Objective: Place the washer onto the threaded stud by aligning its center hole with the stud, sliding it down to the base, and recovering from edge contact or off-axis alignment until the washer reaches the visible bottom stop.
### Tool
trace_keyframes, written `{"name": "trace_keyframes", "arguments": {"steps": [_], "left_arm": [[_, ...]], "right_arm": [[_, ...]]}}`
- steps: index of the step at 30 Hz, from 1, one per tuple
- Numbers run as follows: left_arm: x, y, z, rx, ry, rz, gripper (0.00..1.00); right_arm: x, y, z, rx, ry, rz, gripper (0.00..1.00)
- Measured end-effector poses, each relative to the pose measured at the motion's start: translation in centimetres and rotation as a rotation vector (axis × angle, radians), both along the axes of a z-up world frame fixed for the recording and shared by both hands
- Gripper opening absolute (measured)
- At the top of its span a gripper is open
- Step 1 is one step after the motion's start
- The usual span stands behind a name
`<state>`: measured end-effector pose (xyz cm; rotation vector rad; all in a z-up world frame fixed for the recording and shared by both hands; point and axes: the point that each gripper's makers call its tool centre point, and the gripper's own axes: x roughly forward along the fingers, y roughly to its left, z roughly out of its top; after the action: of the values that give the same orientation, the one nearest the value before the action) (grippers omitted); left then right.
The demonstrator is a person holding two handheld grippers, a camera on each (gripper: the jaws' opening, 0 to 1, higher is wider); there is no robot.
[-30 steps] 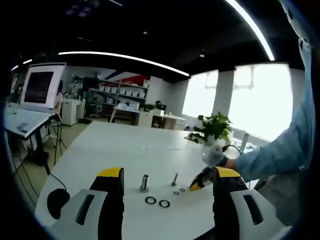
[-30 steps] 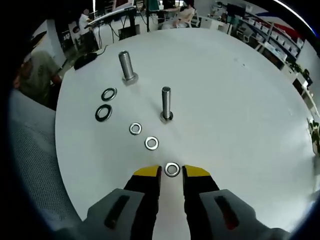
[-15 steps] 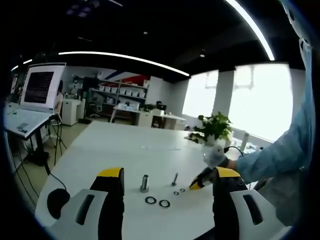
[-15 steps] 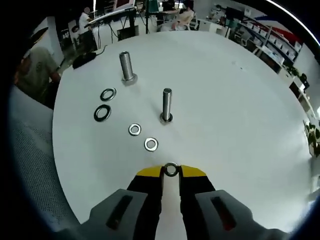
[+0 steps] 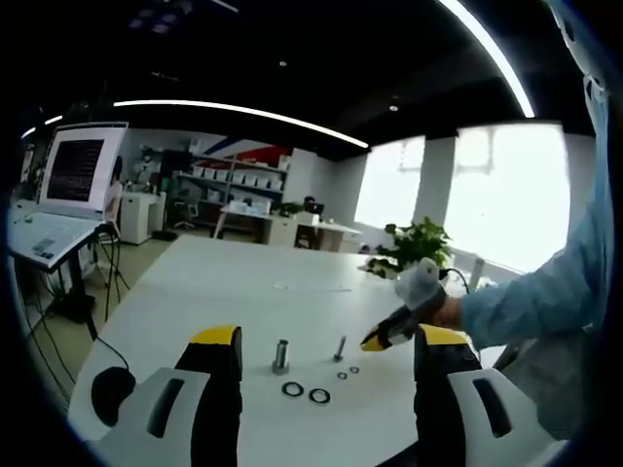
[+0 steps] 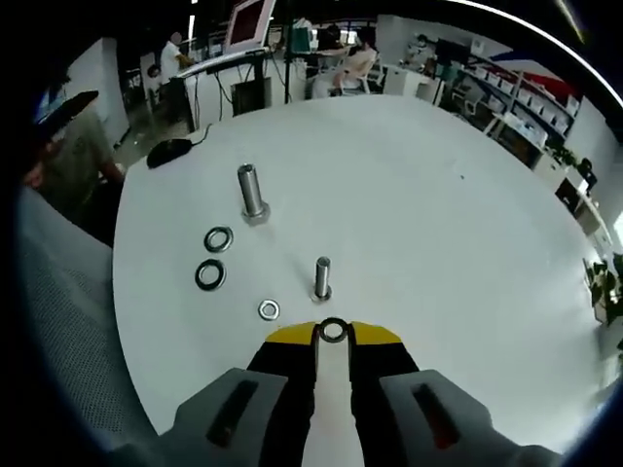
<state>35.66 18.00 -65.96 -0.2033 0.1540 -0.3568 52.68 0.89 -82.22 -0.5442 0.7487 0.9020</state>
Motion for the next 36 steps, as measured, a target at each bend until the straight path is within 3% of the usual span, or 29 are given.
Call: {"name": "trace_keyframes", "arguments": {"steps": [13,28,36], "left_arm": [[0.0,0.0,0.0,-0.003,0.0,0.002,0.71],[0.0,-0.2,0.0,0.0,0.003,0.001,0.7],[0.1,-0.4,0.1,-0.001,0.003,0.0,0.7]], "right_arm": [[1.3,2.4,2.7,0.065,-0.06,0.018,0.13],[1.2,3.5,0.5,0.01,-0.023,0.061,0.13],[1.3,3.8,0.7,0.02,-0.022,0.061,0.13]]}}
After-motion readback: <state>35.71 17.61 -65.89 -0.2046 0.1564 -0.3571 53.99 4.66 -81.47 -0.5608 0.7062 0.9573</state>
